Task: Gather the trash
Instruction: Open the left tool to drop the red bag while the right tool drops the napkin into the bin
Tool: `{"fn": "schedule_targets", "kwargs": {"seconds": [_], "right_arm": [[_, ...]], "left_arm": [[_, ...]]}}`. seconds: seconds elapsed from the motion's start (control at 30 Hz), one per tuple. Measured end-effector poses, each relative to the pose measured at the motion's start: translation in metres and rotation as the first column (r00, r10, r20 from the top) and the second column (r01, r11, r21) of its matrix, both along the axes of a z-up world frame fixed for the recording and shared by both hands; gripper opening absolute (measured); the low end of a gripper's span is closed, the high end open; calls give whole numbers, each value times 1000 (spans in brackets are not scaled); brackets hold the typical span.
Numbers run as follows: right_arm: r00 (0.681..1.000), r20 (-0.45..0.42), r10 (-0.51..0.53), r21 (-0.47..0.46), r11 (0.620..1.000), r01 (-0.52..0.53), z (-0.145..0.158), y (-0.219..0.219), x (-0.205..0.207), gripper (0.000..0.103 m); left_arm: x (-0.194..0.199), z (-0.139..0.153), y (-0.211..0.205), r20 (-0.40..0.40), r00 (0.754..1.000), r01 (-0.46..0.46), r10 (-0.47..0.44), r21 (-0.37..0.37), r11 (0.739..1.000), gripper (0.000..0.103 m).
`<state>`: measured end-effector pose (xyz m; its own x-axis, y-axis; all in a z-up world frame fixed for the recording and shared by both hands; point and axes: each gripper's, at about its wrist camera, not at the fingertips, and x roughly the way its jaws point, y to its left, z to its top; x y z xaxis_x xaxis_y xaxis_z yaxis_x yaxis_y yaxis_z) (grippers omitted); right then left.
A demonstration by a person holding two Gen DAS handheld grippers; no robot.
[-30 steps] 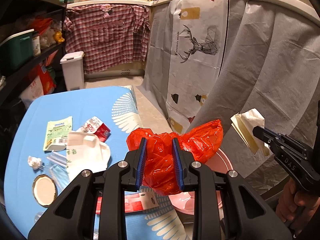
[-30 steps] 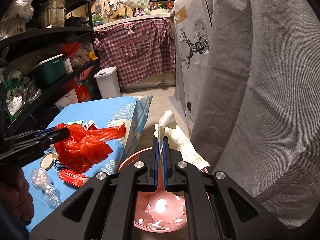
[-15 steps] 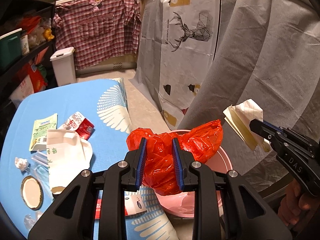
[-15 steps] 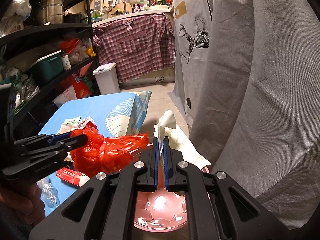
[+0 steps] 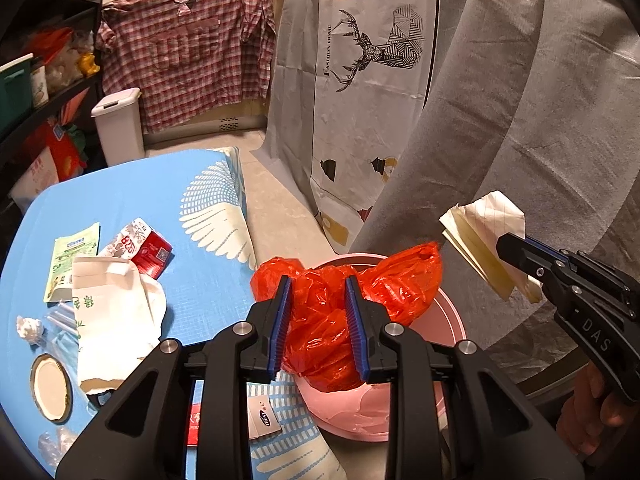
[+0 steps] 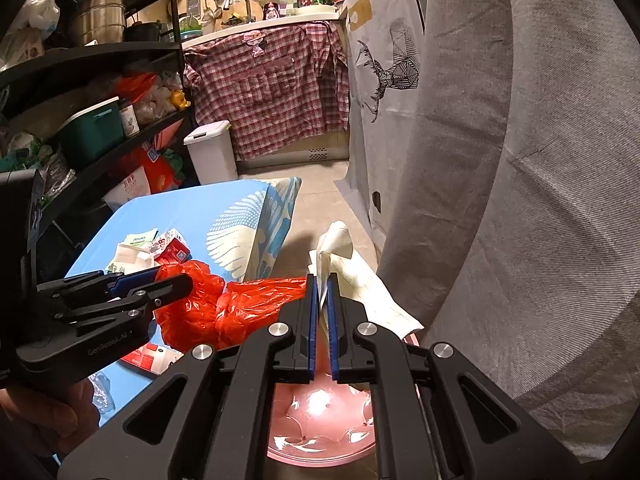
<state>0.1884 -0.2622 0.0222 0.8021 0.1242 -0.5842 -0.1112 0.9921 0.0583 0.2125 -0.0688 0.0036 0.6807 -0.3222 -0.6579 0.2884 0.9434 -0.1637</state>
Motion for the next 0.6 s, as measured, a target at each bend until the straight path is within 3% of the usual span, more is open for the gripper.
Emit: {"fn": "schedule_targets", "kwargs": {"seconds": [0.07, 0.1, 0.17, 0.23, 0.6], "right_arm": [[1000, -18, -11, -2, 1000, 11, -2, -1, 3, 12], [1000, -23, -19, -3, 1000, 19, -3, -2, 5, 15], [999, -26, -32, 7, 999, 32, -3, -5, 5, 30], [999, -28, -34, 11, 999, 34, -4, -5, 6, 36], [997, -79, 5, 0, 1000, -5, -15, 3, 9, 40]], "left_arm": [[0, -1, 1, -2, 1000, -1, 1, 0, 1000, 37], [0, 0, 2, 2, 1000, -4, 4, 2, 1000, 37], [1, 1, 4, 4, 1000, -7, 7, -2, 1000, 37], [2, 1, 7, 4, 1000, -10, 11, -7, 1000, 38], [-4, 8, 22, 19, 1000, -24, 24, -10, 1000, 38]]}}
